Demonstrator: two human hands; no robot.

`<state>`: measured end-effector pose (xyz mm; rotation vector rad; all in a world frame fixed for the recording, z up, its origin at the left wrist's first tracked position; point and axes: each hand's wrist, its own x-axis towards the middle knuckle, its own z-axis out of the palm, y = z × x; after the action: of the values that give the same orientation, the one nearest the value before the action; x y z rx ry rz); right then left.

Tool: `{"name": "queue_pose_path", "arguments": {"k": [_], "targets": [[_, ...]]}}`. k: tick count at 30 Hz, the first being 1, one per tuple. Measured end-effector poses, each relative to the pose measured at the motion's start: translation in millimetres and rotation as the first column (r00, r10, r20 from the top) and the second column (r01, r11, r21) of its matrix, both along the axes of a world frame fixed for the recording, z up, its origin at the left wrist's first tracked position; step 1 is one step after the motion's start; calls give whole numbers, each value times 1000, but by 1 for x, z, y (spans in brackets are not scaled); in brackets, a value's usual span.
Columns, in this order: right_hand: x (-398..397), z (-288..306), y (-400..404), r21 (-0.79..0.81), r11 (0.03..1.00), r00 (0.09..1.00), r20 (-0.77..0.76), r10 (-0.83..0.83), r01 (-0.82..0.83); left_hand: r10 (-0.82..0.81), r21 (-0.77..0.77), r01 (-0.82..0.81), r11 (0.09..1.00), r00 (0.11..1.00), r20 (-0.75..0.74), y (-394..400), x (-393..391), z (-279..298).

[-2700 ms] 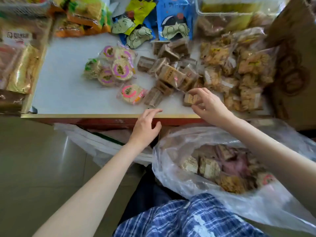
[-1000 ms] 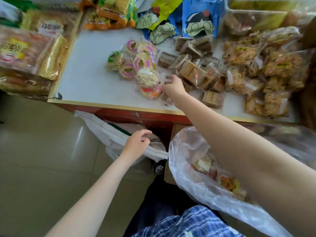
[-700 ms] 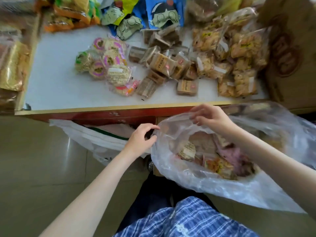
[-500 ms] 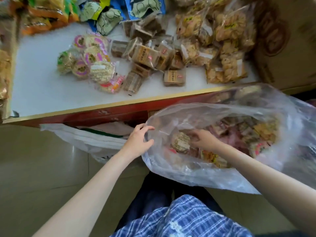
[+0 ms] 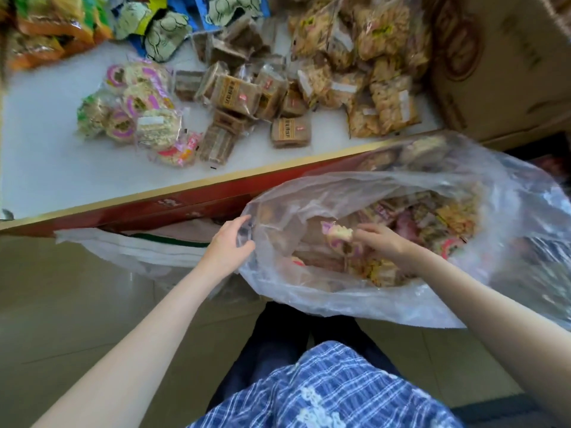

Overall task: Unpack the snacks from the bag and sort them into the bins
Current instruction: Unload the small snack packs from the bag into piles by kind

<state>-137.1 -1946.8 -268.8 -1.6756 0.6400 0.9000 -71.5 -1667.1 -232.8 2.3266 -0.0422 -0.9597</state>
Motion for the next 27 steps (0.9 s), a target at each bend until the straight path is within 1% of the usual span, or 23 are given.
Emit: {"name": "queue_pose_path", "arguments": {"k": [1,2,4,6,9,11,13,16,19,21,23,24,25,27], "targets": [[0,15,-4,108,982,988,-36,-150,153,15,-4,-15,1000,1000,10,-3,-1,-2],[1,26,-5,169,956,971,-50,-234,239,28,-13,-28,1000,999,19,-5,0,-3],[8,45,-2,220,930,954,-6,-300,294,45,-48,-43,998,999,28,-9,2,-2],[24,60,8,242,924,939,105,-327,295,58,-102,-52,993,997,58,-9,6,2],[62,78,36,243,950,929,266,-258,194,152,-171,-129,977,979,134,5,12,5],[92,80,60,271,953,919,326,-222,134,231,-168,-206,964,962,147,21,13,7],[121,78,88,205,975,922,353,-158,89,296,-159,-273,949,945,143,38,13,6],[164,70,138,94,994,935,343,-90,61,362,-150,-341,928,921,144,65,8,1],[213,68,186,60,993,927,356,-117,102,450,-170,-433,885,889,81,85,5,-5],[246,76,214,155,975,905,370,-208,161,468,-171,-452,876,881,70,93,4,-9],[268,91,237,310,928,895,324,-307,206,477,-146,-463,874,876,79,100,5,-12],[273,94,245,346,915,902,295,-315,206,475,-129,-464,877,877,78,102,5,-12],[275,95,250,339,922,919,273,-285,185,471,-114,-462,880,879,75,104,5,-13],[268,90,249,264,958,954,243,-177,111,453,-106,-445,890,889,70,104,4,-12]]}}
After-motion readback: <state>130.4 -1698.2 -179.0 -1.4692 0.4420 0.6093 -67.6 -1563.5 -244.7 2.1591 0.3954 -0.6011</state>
